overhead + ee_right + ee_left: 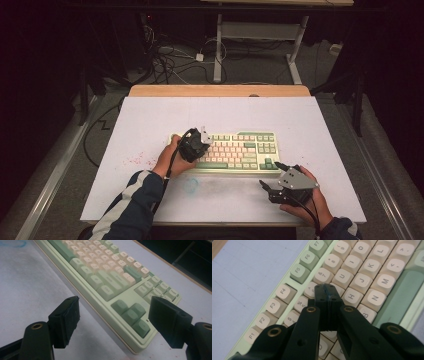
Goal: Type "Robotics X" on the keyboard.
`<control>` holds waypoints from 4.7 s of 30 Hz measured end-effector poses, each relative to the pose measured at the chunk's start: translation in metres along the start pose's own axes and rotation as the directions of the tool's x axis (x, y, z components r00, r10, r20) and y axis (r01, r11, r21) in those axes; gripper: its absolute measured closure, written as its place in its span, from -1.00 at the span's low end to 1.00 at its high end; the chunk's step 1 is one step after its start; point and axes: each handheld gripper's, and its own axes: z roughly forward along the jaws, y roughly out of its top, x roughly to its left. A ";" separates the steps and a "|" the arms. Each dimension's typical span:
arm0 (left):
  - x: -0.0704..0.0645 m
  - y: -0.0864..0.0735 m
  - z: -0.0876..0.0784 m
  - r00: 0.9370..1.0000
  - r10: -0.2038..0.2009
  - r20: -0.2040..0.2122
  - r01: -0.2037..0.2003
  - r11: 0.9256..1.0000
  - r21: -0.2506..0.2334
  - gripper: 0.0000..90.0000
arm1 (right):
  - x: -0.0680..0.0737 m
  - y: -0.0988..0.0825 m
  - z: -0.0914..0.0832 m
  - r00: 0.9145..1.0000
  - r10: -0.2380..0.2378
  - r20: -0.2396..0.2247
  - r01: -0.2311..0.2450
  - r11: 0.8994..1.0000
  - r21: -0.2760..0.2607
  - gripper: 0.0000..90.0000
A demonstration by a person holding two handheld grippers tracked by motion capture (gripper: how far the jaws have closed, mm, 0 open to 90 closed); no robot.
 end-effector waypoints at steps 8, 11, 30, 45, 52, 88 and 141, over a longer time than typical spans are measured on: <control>0.000 0.000 0.001 1.000 -0.001 -0.001 0.001 1.000 0.001 0.94 | 0.000 0.000 0.000 1.000 -0.005 -0.001 0.005 1.000 0.005 -0.43; 0.000 0.002 -0.002 1.000 -0.005 0.004 0.005 1.000 -0.015 0.94 | -0.001 0.001 0.000 1.000 -0.001 0.001 0.001 1.000 0.000 -0.43; -0.003 0.012 -0.020 0.999 -0.029 0.034 0.033 0.992 -0.124 0.47 | -0.005 0.001 -0.001 1.000 0.012 0.006 -0.012 1.000 -0.009 -0.43; -0.004 0.009 -0.042 0.999 0.001 0.033 0.008 0.961 -0.277 -0.51 | -0.008 -0.002 -0.004 0.999 0.035 0.015 -0.035 0.999 -0.011 -0.43; 0.009 -0.004 -0.067 1.000 0.002 -0.012 -0.006 0.948 -0.319 -0.56 | -0.012 -0.004 -0.003 0.998 0.060 0.018 -0.060 0.998 -0.002 -0.43; 0.027 -0.086 -0.123 0.997 -0.035 -0.063 0.017 0.963 -0.271 -0.57 | -0.025 0.020 0.013 0.993 0.113 -0.023 -0.113 0.994 -0.009 0.34; 0.031 -0.091 -0.117 0.996 -0.026 -0.084 0.008 0.978 -0.207 -0.57 | 0.009 0.106 0.149 0.979 -0.014 -0.201 0.053 0.980 0.193 1.00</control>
